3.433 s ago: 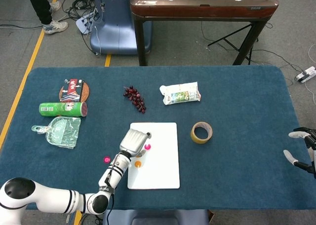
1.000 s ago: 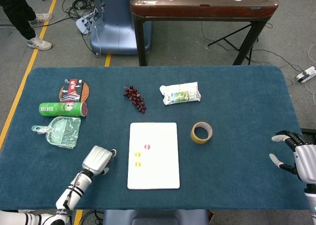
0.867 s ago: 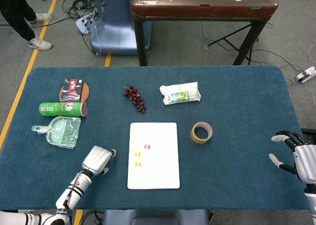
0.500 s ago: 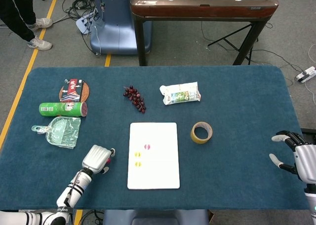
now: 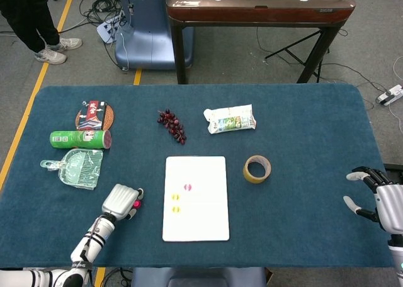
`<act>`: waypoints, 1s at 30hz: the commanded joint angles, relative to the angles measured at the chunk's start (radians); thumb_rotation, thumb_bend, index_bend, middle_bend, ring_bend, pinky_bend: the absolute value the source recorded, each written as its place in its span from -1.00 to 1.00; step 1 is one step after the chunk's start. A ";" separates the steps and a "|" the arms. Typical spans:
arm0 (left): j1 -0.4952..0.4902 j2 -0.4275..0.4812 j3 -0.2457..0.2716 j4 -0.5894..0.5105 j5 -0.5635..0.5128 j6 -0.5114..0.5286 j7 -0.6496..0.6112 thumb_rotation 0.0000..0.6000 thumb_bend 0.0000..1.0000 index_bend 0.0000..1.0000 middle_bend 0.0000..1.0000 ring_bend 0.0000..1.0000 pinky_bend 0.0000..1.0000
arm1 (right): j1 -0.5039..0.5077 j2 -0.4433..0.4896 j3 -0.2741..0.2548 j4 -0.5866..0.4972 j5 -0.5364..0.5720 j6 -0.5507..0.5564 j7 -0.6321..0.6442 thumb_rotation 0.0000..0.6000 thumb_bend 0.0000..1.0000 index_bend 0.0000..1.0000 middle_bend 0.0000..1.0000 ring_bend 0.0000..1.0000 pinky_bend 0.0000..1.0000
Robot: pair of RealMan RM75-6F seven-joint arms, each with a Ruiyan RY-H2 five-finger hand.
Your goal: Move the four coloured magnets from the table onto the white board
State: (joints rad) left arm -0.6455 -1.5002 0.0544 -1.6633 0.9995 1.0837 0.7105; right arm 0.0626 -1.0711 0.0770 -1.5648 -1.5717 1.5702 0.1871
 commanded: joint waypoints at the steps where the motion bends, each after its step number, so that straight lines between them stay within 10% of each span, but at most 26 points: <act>1: 0.001 0.000 -0.001 0.001 0.001 -0.001 0.001 1.00 -0.36 0.03 1.00 1.00 1.00 | 0.000 0.000 0.000 0.000 0.000 0.000 0.000 1.00 -0.68 -0.22 -0.33 -0.37 -0.11; 30: 0.019 -0.005 -0.014 0.026 0.001 -0.019 -0.004 1.00 -0.36 0.05 1.00 1.00 1.00 | 0.001 -0.001 -0.001 0.000 0.000 0.000 -0.002 1.00 -0.67 -0.22 -0.33 -0.37 -0.11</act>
State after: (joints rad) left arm -0.6270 -1.5048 0.0406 -1.6378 1.0002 1.0650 0.7066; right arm 0.0636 -1.0725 0.0764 -1.5643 -1.5717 1.5700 0.1853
